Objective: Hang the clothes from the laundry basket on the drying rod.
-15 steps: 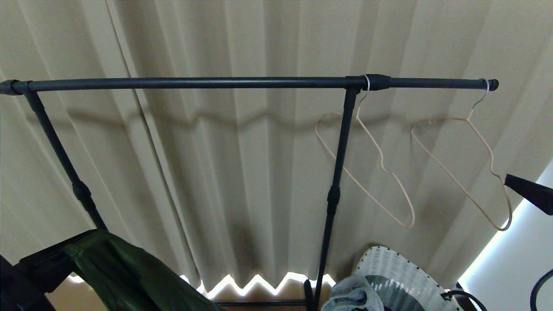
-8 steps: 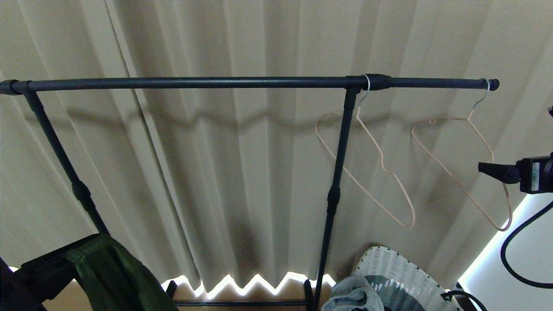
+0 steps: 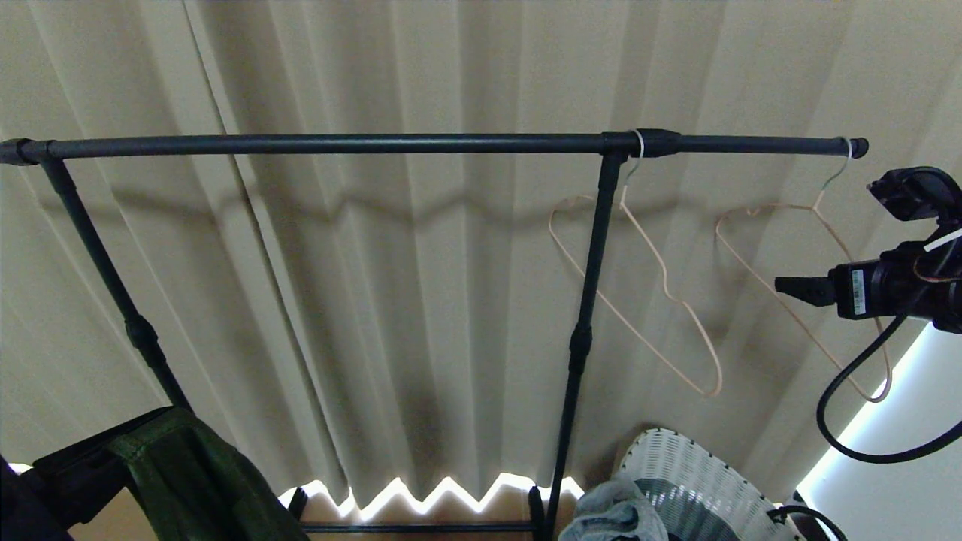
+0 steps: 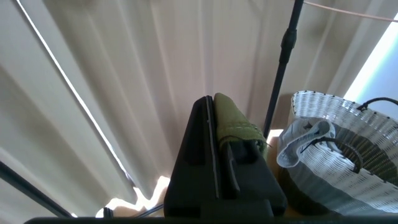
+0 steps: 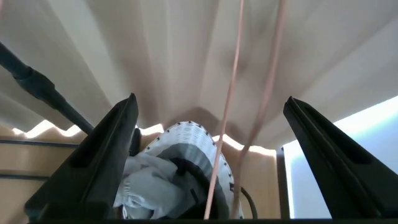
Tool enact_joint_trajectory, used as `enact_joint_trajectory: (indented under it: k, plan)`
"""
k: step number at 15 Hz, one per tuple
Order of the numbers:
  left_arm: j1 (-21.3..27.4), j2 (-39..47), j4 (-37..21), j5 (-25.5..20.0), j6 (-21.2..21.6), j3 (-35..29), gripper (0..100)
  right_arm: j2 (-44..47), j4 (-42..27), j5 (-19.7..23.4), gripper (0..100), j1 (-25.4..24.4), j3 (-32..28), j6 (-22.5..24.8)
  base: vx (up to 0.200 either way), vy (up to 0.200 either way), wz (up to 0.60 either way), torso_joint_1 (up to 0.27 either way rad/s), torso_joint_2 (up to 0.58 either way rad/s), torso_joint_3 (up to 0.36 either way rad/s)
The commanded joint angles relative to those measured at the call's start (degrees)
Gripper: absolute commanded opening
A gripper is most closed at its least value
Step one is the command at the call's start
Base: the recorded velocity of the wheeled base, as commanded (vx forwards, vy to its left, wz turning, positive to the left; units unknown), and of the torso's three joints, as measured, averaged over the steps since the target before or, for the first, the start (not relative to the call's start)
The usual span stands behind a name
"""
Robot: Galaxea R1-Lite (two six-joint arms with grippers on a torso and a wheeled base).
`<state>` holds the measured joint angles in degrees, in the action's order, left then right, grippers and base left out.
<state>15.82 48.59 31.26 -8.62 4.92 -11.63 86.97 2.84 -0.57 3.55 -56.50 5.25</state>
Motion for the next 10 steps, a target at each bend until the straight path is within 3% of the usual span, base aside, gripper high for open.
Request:
enact_joint_trajectory:
  k: [1,10]
  plan:
    - [0.0,-0.16,0.03,0.01,0.0,-0.06,0,2.07,-0.2,-1.98,100,-0.03,-1.06,0.02,0.0,0.0,0.0,0.0,0.0,0.0]
    - [0.0,-0.25,0.03,0.01,0.0,-0.06,0,2.15,-0.2,-2.5,100,0.76,-0.89,0.02,0.0,0.0,0.0,0.0,0.0,0.0]
